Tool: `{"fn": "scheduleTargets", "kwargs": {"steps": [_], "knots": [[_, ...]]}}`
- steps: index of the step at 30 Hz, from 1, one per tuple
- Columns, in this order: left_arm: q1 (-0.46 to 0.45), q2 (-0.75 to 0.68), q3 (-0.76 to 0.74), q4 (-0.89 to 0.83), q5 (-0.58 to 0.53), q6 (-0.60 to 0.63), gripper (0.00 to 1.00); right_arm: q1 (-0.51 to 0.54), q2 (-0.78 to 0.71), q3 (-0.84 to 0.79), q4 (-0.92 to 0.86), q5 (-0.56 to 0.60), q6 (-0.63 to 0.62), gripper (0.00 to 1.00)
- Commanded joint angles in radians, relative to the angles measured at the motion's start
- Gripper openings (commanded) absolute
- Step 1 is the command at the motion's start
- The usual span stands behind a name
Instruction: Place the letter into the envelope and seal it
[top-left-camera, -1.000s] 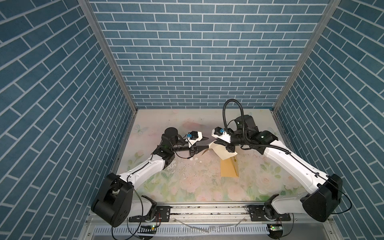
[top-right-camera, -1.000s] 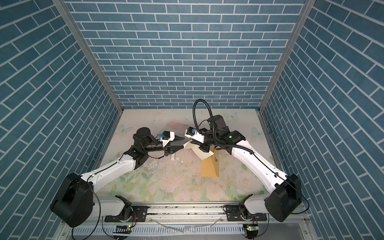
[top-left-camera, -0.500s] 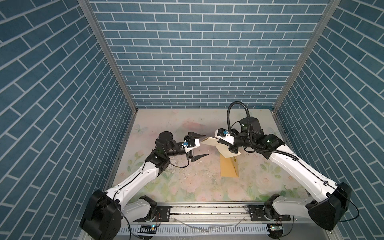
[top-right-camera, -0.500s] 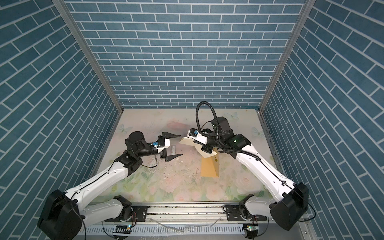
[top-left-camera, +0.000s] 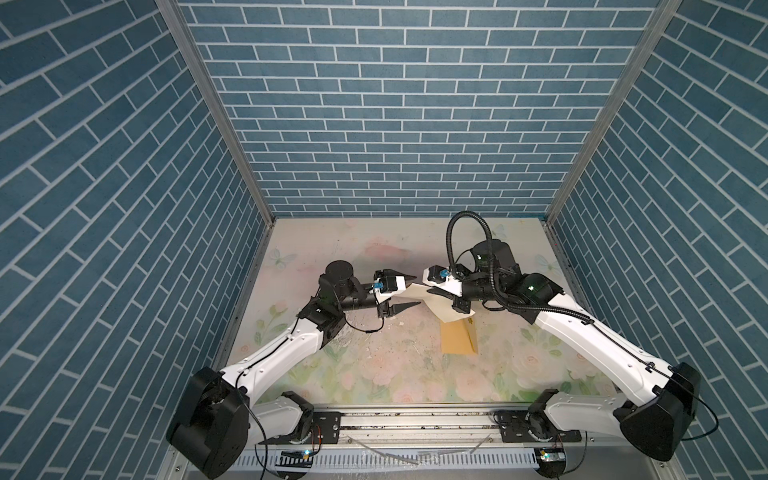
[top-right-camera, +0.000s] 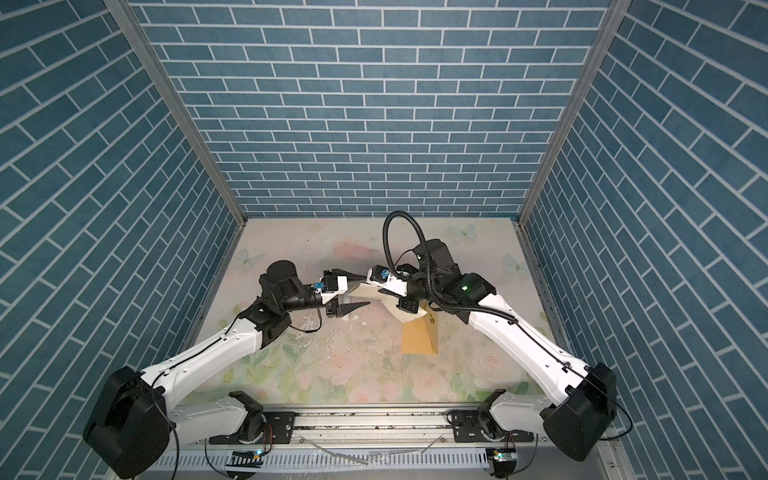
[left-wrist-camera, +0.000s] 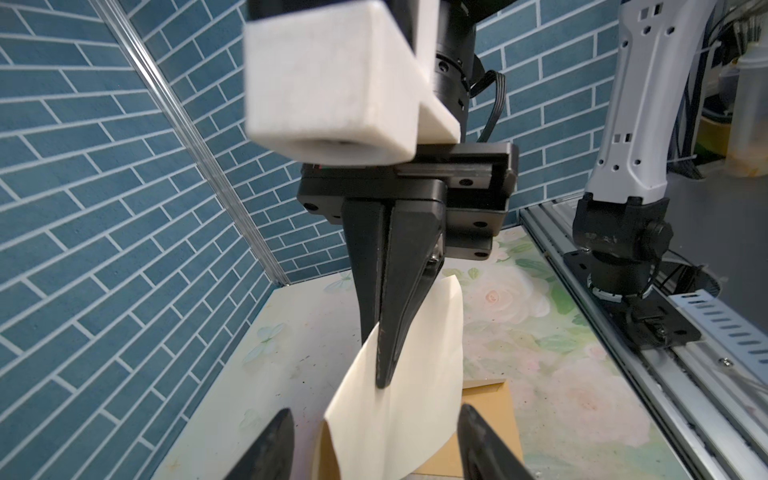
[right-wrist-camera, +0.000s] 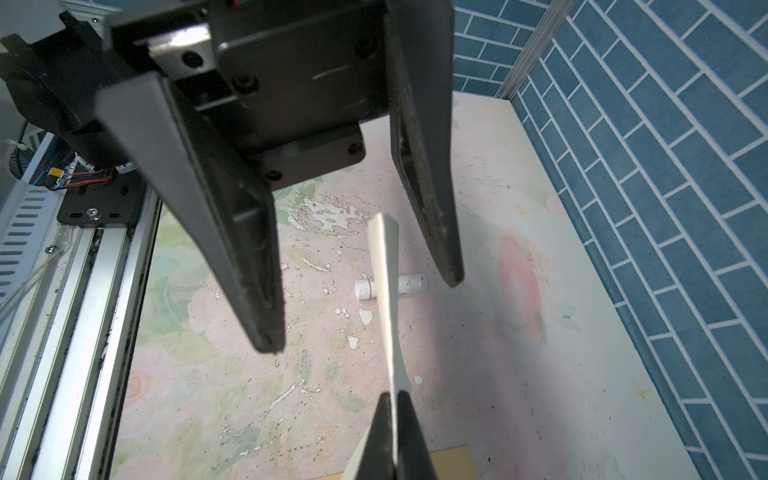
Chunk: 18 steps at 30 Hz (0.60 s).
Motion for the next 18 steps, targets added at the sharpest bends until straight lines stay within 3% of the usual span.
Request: {"fn": "scheduleTargets", "kwargs": {"steps": [1, 4, 9, 12, 15, 18], "knots": [[-0.006, 0.018, 0.038, -0.008, 0.025, 0.005, 0.50, 0.009, 0.010, -0.024, 0.022, -0.023, -0.051, 0.00], [-0.006, 0.029, 0.042, -0.007, 0.026, 0.005, 0.41, 0.009, 0.018, -0.024, 0.024, -0.023, -0.050, 0.00], [-0.007, 0.043, 0.041, 0.013, 0.011, -0.017, 0.12, 0.009, 0.021, -0.039, 0.041, -0.023, -0.036, 0.00], [-0.010, 0.039, 0.033, 0.028, -0.021, -0.023, 0.00, 0.009, 0.017, -0.047, 0.052, -0.020, -0.028, 0.00], [-0.009, 0.036, 0.015, 0.065, -0.061, -0.024, 0.00, 0.009, 0.013, -0.058, 0.066, -0.006, -0.009, 0.00], [-0.010, 0.032, -0.002, 0.105, -0.101, -0.023, 0.00, 0.009, 0.004, -0.072, 0.086, 0.041, 0.031, 0.17]]}}
